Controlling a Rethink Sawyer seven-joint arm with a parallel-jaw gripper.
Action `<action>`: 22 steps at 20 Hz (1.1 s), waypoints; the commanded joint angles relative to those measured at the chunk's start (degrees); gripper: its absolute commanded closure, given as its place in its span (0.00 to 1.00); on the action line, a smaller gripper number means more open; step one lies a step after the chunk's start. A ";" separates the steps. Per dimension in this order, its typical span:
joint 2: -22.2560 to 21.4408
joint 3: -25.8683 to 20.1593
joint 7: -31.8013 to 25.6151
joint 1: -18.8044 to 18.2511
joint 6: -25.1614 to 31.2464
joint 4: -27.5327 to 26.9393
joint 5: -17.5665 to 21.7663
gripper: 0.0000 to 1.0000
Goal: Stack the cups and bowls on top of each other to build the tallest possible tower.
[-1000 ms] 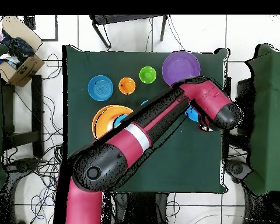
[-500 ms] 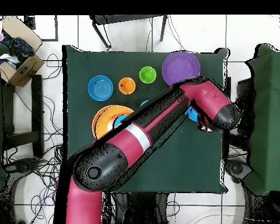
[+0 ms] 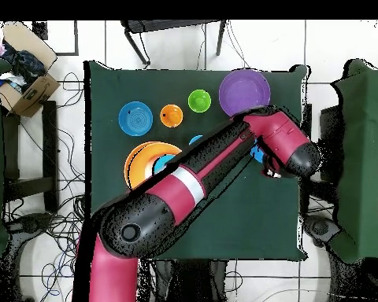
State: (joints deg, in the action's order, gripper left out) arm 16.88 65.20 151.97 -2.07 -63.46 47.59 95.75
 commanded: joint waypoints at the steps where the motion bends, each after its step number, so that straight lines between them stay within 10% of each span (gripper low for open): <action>1: 3.63 -10.82 -4.27 -0.42 6.40 -1.59 -3.99 0.00; 22: 4.81 -12.14 -7.06 -1.51 8.02 -3.01 -5.64 0.00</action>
State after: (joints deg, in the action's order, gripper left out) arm 19.64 63.64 151.97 -2.80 -62.22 47.57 94.60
